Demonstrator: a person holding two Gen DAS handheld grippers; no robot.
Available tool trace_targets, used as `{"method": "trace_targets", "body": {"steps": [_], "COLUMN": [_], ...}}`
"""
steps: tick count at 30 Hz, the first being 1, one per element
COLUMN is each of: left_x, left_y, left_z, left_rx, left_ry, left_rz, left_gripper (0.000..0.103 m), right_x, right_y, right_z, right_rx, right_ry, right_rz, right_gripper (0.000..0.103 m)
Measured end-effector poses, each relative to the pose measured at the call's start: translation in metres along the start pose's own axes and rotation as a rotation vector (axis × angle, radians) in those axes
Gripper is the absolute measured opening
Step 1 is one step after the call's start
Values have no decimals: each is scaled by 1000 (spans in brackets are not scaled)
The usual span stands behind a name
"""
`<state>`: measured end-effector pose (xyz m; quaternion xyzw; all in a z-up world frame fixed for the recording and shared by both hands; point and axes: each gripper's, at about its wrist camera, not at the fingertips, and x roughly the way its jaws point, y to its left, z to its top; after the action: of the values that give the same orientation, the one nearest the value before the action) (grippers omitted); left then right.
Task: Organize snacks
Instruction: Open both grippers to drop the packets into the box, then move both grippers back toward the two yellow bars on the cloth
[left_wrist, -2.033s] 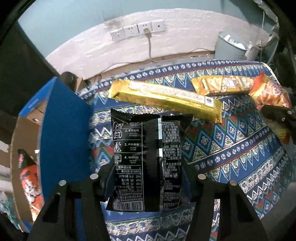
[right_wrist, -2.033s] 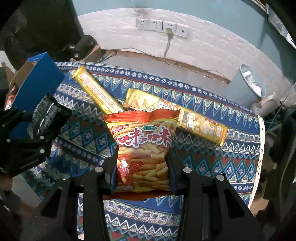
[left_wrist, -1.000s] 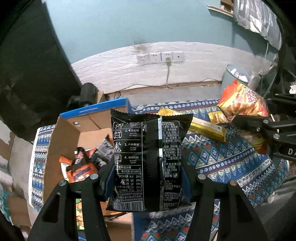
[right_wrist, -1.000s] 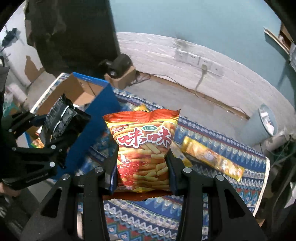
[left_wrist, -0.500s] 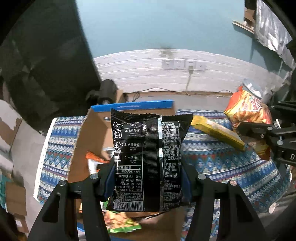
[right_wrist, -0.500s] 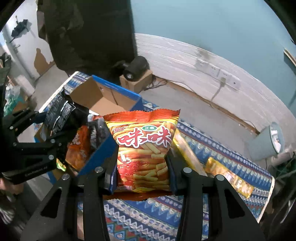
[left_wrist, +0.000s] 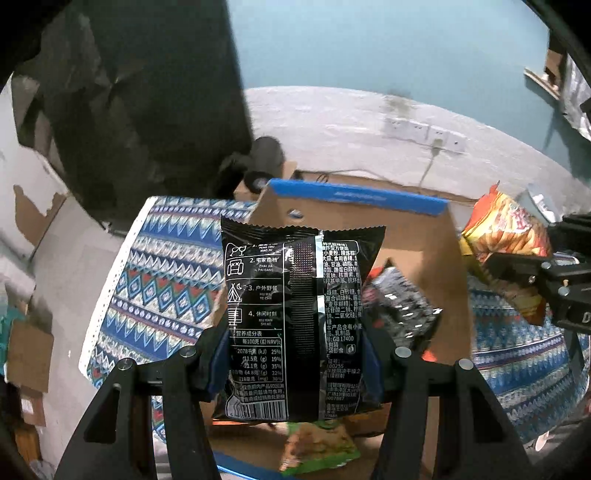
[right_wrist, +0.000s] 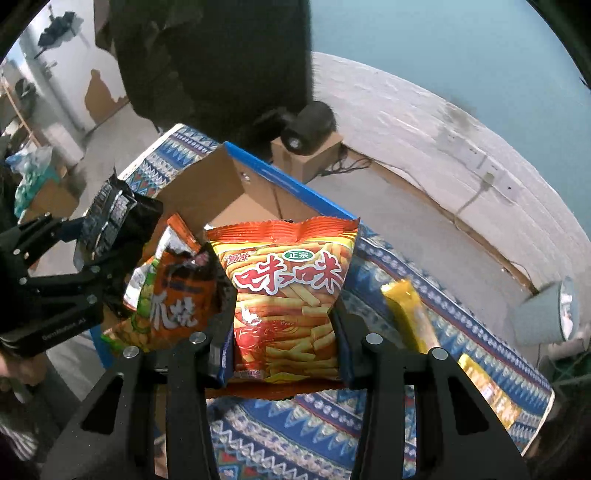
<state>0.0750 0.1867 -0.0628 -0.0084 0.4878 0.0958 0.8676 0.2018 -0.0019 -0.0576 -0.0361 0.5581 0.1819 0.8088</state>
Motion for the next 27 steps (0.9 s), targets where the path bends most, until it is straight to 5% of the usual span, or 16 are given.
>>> {"method": "trace_targets", "body": {"steps": [10,13,17,27], "left_x": [25,28,21,8], "left_y": [21,23,22,-2], "left_z": [-5,-5,-3,-1], "left_rx": [-55,-76,-92,-51], "left_ry": [70,92,74,53], "left_rz": [38,35,31,22], "left_gripper": [60,63,74,78], "right_x": [33,31,24,4], "right_y": [16,14,6,-21], "right_z": [20,20,18,-5], "right_rx": [-14,-6,10,33], "right_ry": [34,11,-3,-18], "right_rz": [66,60,54,7], "right_gripper": [43,58,61,68]}}
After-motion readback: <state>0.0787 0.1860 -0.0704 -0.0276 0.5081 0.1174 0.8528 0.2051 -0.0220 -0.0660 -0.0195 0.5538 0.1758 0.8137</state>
